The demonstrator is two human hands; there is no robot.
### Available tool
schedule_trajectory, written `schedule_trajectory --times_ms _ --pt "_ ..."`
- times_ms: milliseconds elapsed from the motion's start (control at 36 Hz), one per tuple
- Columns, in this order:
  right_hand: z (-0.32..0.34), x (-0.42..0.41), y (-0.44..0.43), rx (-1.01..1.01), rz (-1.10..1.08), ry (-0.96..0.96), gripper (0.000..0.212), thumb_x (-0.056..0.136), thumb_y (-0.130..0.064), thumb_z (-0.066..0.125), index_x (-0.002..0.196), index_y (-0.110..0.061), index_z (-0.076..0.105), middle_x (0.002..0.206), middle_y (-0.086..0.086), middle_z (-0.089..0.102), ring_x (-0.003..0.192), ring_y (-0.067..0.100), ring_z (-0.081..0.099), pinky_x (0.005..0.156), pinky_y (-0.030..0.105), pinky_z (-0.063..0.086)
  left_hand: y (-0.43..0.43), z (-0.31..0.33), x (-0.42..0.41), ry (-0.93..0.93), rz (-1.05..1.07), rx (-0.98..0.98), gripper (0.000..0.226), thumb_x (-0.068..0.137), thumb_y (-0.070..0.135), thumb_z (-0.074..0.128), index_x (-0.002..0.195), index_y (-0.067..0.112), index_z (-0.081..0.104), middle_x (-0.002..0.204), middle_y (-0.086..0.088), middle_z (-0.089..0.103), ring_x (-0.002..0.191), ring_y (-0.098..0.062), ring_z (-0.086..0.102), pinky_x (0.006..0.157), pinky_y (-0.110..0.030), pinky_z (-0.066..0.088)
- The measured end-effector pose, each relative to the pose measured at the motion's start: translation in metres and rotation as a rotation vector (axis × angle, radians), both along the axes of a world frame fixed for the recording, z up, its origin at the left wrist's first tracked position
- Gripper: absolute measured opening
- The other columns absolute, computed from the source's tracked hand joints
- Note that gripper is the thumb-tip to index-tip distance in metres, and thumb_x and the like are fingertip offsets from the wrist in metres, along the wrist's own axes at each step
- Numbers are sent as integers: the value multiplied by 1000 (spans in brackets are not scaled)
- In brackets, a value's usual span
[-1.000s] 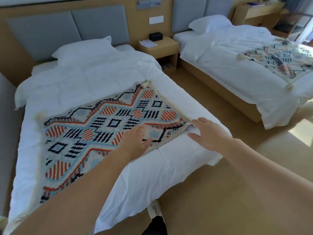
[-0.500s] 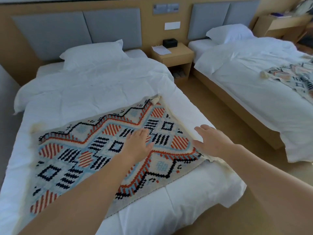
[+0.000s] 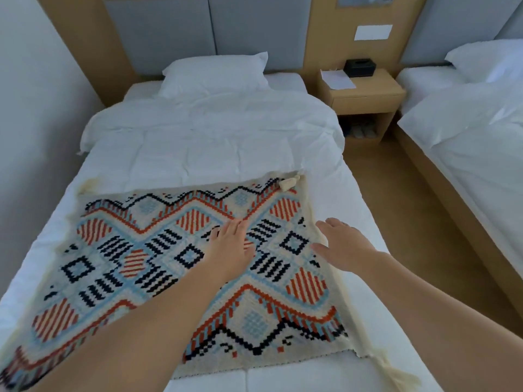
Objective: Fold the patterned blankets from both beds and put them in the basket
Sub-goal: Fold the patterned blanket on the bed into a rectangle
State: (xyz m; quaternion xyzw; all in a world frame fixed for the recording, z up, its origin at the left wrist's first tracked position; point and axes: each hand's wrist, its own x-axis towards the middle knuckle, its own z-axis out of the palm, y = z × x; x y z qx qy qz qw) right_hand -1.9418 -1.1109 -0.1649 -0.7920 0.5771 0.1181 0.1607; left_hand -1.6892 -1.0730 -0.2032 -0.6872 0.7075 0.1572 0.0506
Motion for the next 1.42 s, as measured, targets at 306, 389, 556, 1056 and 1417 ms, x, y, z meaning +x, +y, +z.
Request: schedule_trajectory --times_ms 306,389,556,1056,1417 --pt "-118 -39 -143 36 59 57 62 97 -52 37 148 -19 25 150 8 31 129 29 42 103 39 38 -116 -127 -45 -80 82 80 67 100 48 23 152 16 -6 160 -2 -10 147 -19 -10 119 -43 0" --pt "-163 -37 -171 36 55 75 61 97 -50 37 147 -18 25 149 9 31 128 29 42 102 40 39 -141 -181 -49 -64 129 144 68 100 48 22 151 16 -8 159 -5 -15 146 -22 -14 119 -44 -1" --pt "-243 -25 -221 34 82 119 55 99 -46 35 145 -17 27 147 11 31 125 30 44 100 42 41 -190 -264 -45 -61 144 127 68 100 50 17 150 17 -13 158 -7 -19 145 -24 -17 119 -45 -4" --pt "-319 34 -349 -160 -26 -26 57 101 -48 20 150 -20 15 159 13 3 141 33 22 110 47 30 -253 -373 -17 -42 172 -130 71 90 60 -5 150 22 -14 158 -4 -18 145 -23 -17 116 -53 -8" --pt "-332 76 -417 -299 -227 -42 57 98 -46 34 146 -17 23 144 15 37 129 34 39 101 48 38 -254 -383 -17 -21 167 -106 66 90 58 -6 141 22 -28 150 -4 -32 142 -24 -27 114 -54 -15"
